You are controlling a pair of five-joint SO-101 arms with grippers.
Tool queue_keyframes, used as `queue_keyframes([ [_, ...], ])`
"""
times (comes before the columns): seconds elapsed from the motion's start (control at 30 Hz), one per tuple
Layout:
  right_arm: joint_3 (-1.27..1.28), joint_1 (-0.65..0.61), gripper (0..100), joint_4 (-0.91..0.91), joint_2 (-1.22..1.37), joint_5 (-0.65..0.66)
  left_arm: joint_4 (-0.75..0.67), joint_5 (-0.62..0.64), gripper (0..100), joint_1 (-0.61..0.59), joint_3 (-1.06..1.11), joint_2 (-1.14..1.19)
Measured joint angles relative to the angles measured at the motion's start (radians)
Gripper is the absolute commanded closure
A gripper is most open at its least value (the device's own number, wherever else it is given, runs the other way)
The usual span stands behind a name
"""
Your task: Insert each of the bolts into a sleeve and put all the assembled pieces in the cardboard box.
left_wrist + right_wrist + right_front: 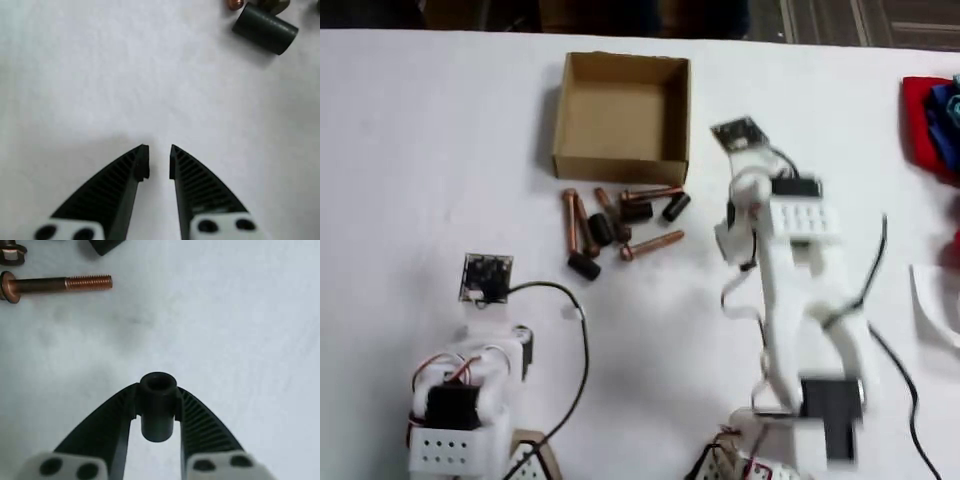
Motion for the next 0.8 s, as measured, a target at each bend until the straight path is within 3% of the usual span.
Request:
queue_keyframes([
  [0.13, 0.328, 0.000, 97.8, -0.212, -0.261, 0.000, 0.000, 0.000, 90, 0.000, 0.000, 0.000],
  [0.27, 0.509, 0.000, 97.8, -0.272, -0.445, 0.000, 0.000, 0.000, 90, 0.000, 0.000, 0.000],
  [0.8, 0.614, 0.005, 97.8, -0.284, -0.539, 0.000, 0.000, 0.000, 90, 0.114, 0.000, 0.000],
])
